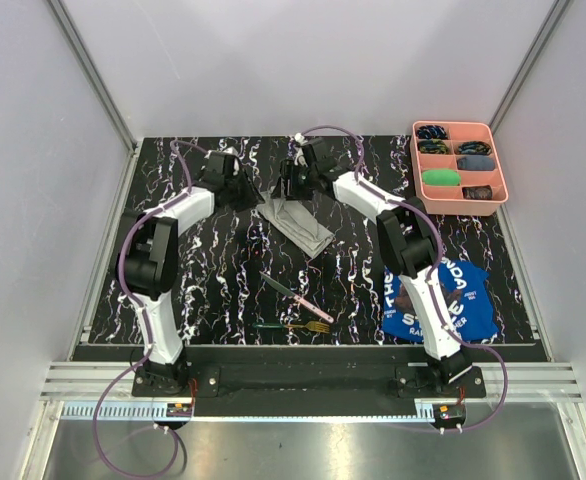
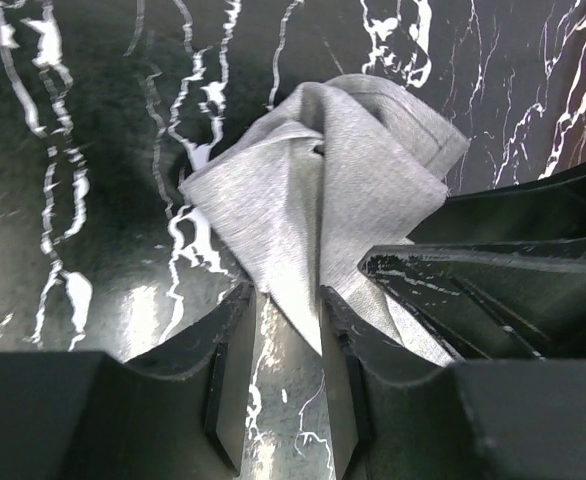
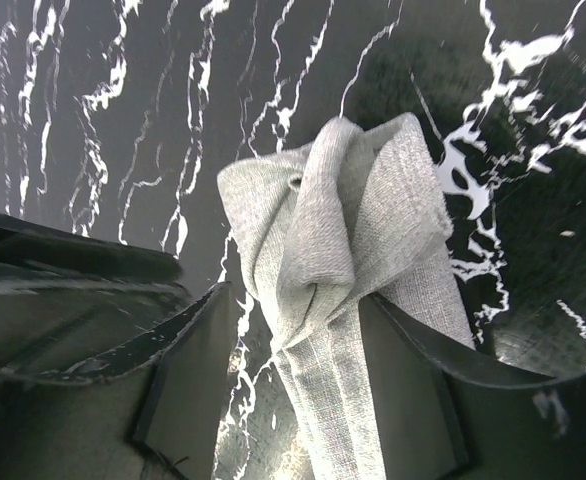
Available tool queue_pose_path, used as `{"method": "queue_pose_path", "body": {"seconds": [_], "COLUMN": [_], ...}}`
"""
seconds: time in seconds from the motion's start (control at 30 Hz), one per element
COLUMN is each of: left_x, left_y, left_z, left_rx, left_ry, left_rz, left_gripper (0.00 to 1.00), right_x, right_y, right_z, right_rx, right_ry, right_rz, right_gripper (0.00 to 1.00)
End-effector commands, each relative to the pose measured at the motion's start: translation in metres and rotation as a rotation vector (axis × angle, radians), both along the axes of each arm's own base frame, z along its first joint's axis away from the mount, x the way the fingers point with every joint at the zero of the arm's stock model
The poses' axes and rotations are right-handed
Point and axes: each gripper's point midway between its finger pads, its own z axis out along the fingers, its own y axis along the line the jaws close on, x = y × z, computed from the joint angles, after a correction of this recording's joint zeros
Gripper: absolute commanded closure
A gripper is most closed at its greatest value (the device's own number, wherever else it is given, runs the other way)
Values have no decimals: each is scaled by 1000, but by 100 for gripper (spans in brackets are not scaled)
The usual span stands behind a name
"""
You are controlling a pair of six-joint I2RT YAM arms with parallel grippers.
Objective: Fold the napkin into a case and place the utensils inside
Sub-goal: Fold the 2/3-rectangle-folded napkin at the center of the board.
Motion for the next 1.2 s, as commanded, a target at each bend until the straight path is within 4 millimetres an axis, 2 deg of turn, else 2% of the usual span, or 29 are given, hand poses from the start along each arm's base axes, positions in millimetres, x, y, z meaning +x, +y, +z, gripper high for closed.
{"method": "queue_pose_path", "body": {"seconds": [0.0, 0.1, 0.17, 0.2, 0.27, 0.3, 0.4, 0.53, 0.67, 0.8, 0.9, 1.07, 1.13, 1.17], "left_x": [14, 15, 15, 15, 15, 15, 14, 14, 13, 12, 10, 11, 12, 12], "left_y": [-6, -8, -8, -8, -8, -8, -9, -9, -10, -9, -8, -8, -9, -9], "left_z": [8, 6, 7, 7, 7, 6, 5, 6, 5, 5, 5, 6, 5, 5], "left_rx": [48, 38, 36, 38, 38, 36, 31, 30, 22, 25, 31, 31, 30, 29], "left_ry": [-48, -40, -41, -42, -41, -41, -36, -39, -35, -35, -37, -39, -39, -39], "left_rz": [-14, -13, -14, -14, -13, -14, -14, -14, -12, -14, -14, -15, -16, -18], "left_gripper": [65, 66, 66, 66, 66, 66, 66, 65, 65, 65, 65, 65, 65, 65], "right_x": [15, 5, -2, -11, -16, -22, -31, -38, -37, -24, -14, -3, 0, 2], "right_y": [0, 6, 8, 7, 8, 7, 8, 9, 3, -4, -9, -8, -7, -4], "right_z": [33, 27, 25, 12, 13, 6, 7, 19, 32, 48, 50, 54, 49, 54], "right_rx": [33, 59, 65, 51, 69, 71, 80, 88, 69, 54, 51, 63, 63, 78], "right_ry": [-68, -24, -14, 9, 8, 30, 40, 20, -18, -65, -72, -84, -82, -93], "right_rz": [5, 32, 40, 44, 50, 60, 81, 112, 103, 77, 61, 80, 89, 103], "right_gripper": [40, 50, 50, 50, 50, 50, 50, 48, 43, 33, 28, 26, 26, 27]}}
